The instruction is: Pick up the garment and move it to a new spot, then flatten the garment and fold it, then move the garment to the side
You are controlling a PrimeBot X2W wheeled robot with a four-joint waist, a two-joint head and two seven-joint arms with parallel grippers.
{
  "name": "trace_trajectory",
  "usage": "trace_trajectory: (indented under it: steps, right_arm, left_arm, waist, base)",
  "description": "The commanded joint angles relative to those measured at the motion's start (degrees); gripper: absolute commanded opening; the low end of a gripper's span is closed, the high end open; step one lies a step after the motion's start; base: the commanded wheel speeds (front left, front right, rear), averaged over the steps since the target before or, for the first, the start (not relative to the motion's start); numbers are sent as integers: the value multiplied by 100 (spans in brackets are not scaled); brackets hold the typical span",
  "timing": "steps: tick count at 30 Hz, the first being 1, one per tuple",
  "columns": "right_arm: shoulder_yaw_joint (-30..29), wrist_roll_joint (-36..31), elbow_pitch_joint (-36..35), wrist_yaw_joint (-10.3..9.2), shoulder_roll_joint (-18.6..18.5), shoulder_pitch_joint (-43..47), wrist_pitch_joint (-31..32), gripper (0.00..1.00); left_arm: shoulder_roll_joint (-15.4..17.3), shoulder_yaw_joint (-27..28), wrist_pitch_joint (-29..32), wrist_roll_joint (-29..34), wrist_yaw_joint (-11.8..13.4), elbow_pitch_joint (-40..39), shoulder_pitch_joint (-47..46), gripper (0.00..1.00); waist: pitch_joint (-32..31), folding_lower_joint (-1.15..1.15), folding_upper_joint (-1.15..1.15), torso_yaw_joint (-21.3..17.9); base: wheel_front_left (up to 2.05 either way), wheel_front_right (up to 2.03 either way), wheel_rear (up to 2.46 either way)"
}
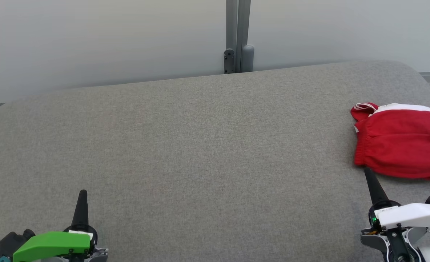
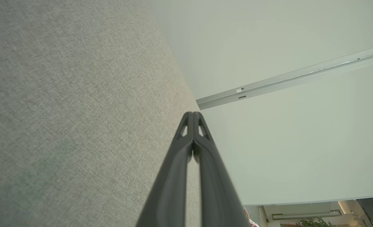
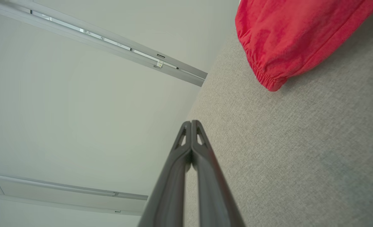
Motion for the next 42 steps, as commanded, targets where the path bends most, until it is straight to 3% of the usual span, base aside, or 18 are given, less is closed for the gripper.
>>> trace_trajectory:
  steps: [1,42]
  right_arm:
    - [-30,166,-6,4,-8,-134,44,0]
    - [-192,2017,303,2,188,-453,564,0]
  left_arm:
    - [37,34,36,-150,-45,-31,-164,0]
    - [47,194,515,-1872,-294,99,-553,0]
  waist:
    - [1,0,0,2]
    - [20,0,0,61]
  base:
    - [0,0,0]
    - [0,0,0]
